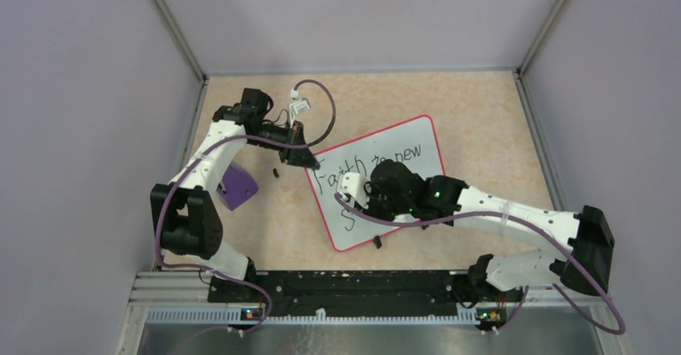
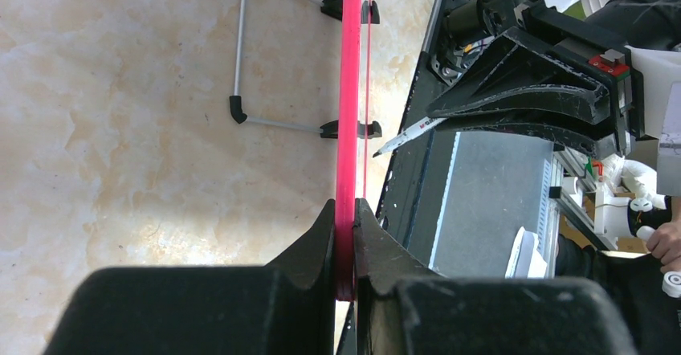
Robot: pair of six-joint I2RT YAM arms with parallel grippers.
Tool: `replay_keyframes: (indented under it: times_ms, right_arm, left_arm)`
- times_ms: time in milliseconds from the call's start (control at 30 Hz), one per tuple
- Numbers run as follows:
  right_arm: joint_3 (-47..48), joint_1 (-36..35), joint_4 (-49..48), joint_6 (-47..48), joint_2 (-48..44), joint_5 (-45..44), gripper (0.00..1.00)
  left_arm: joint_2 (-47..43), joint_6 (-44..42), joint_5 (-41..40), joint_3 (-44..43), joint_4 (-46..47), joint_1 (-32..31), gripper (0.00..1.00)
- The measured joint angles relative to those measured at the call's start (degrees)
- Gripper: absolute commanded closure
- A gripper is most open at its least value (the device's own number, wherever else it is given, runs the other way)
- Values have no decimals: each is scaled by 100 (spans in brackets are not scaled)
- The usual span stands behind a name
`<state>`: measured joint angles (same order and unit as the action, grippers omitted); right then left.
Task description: Write a sentence on the whiteboard
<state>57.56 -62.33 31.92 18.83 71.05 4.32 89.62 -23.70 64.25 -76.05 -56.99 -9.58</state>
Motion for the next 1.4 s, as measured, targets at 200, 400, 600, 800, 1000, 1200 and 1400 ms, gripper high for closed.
replay_keyframes:
  times_ms: [200, 400, 600, 800, 1000, 1200, 1400]
  right_arm:
    - [2, 9, -4, -4, 127, -151, 100]
    - [0, 138, 26, -90, 175, -101, 100]
    - [-13, 494, 221, -92, -103, -44, 100]
    - [-13, 588, 256, -81, -240, -114, 100]
    - [4, 581, 348, -44, -240, 186, 100]
    - [151, 507, 295, -55, -203, 293, 100]
    - [175, 494, 52, -68, 17, 203, 100]
  left_arm:
    - [0, 0, 0, 0, 0, 0, 100]
    - [0, -4, -13, 4, 7, -2, 100]
    - [0, -2, -11, 4, 17, -2, 100]
    - [0, 2, 2, 4, 15, -2, 100]
    - [0, 0, 2, 4, 15, -2, 100]
    - [0, 2, 2, 4, 15, -2, 100]
    - [0, 2, 2, 4, 13, -2, 100]
